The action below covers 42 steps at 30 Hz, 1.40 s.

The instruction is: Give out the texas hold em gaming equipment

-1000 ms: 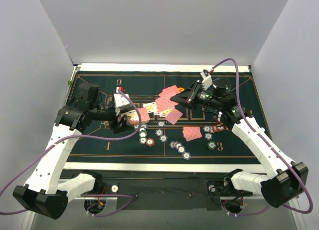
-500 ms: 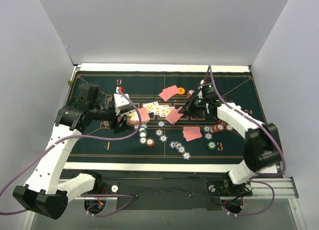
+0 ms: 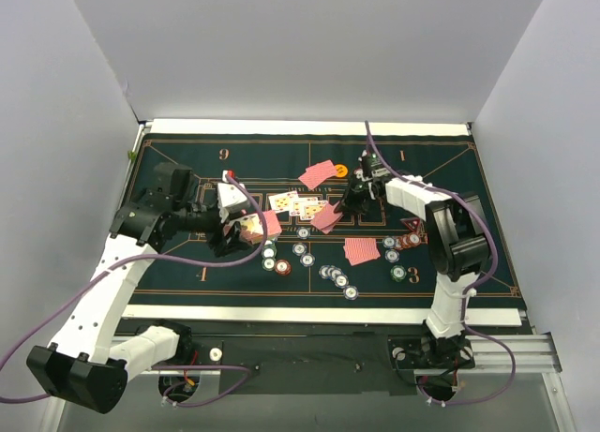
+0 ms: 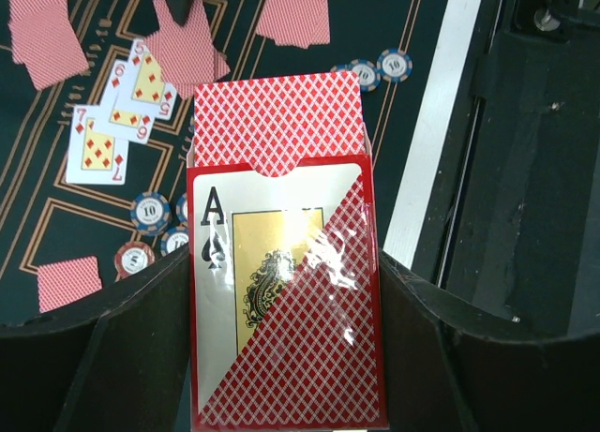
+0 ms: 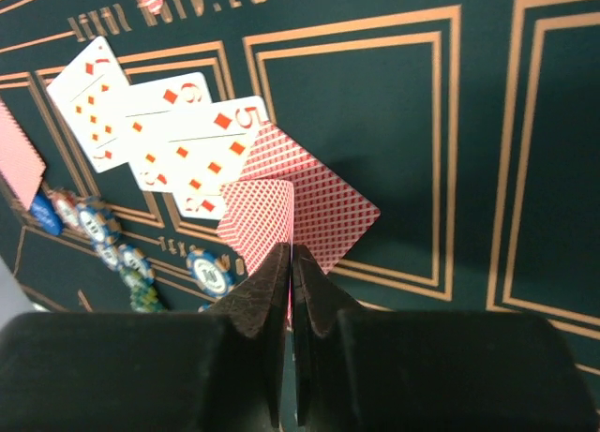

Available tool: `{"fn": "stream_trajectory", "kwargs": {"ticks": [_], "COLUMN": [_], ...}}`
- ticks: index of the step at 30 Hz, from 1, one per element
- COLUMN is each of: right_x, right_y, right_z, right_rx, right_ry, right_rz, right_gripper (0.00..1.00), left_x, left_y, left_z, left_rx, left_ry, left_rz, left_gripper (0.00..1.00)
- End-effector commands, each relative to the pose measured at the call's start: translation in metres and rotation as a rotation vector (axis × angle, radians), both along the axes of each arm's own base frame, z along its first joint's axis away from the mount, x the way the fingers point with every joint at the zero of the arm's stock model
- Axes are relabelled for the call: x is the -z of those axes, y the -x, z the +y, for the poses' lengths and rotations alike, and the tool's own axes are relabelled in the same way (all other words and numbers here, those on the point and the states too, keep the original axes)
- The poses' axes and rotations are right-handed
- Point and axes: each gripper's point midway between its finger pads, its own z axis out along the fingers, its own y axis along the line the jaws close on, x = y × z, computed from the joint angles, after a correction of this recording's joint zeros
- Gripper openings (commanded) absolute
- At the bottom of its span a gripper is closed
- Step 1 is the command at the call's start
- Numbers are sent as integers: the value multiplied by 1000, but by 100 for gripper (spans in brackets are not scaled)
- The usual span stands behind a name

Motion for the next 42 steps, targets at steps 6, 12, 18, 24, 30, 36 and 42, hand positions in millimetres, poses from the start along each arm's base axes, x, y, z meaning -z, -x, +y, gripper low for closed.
{"fn": "stream_trajectory", "kwargs": {"ticks": [6,12,18,24,30,36,42], "right_x": [9,-19,-38,-55,-71,-88,-107], "right_y": [9,21,28,31,31,34,37], "right_z": [-30,-36,-36,-36,-34,-36,-36], "right_rx": [-6,13,44,48,43,44,48], "right_ry": [192,188,152,140,125,105,81], "right_rz": [31,-2,-16,-30,-47,-73,-108], "right_gripper": [7,11,62,71,72,72,72], "left_x": [57,105,137,163,177,190,186], "left_y": [-13,-10,-11,-4,0,7,5], "left_z": [6,24,35,39,40,43,45], "left_rx": [10,21,38,69,69,56,24], "left_ry": [-24,-73,-76,-103,-100,-116,-108], "left_rz": [2,20,39,56,52,66,78], "left_gripper": [39,40,43,46,77,88,90]}}
